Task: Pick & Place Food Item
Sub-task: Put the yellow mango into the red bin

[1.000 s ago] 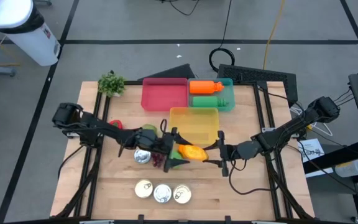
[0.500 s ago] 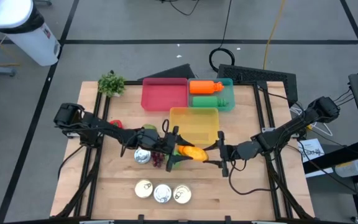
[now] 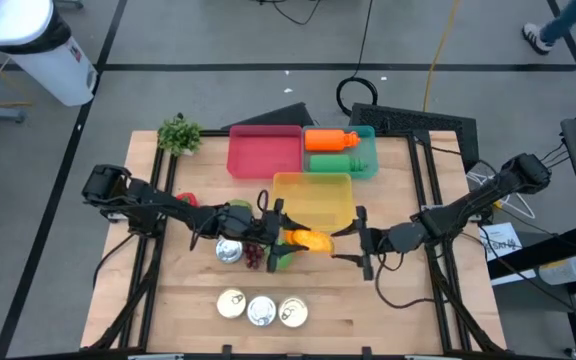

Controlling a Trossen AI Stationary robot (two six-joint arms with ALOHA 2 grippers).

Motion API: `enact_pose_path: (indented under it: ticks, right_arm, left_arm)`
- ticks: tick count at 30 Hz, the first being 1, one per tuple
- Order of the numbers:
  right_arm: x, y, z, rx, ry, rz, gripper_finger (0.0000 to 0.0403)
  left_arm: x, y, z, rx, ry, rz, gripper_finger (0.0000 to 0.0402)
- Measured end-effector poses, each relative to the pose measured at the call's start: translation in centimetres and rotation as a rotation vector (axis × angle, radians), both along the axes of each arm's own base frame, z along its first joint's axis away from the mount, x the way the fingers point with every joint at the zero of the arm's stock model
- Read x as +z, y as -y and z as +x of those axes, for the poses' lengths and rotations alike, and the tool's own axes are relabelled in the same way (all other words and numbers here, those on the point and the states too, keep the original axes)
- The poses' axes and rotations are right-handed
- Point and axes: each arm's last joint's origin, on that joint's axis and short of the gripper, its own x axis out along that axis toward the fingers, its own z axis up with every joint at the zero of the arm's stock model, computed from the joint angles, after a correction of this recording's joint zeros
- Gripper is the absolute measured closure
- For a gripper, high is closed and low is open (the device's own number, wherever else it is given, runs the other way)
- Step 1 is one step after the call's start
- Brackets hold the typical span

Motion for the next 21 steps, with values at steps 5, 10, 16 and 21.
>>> enact_pose_path:
  ticks: [5, 10, 16, 21]
  right_arm:
    - [0.5, 0.7, -1.3, -0.027, -0.041, 0.065, 0.0166]
    - [0.5, 0.8, -1.6, -0.028, -0.063, 0.078, 0.0175]
    - [0.5, 0.7, -1.7, -0.026, -0.065, 0.075, 0.0182]
    - [0.6, 0.8, -1.6, -0.027, -0.054, 0.069, 0.0182]
  left_arm:
    - [2.1, -0.8, -1.5, 0.184, -0.003, 0.088, 0.0213]
    - [2.9, -3.1, -3.7, 0.387, -0.022, 0.166, 0.0214]
    - [1.8, -8.0, -7.0, 0.532, -0.001, 0.124, 0.0214]
    - [-0.7, -12.5, -9.1, 0.64, 0.021, 0.027, 0.0214]
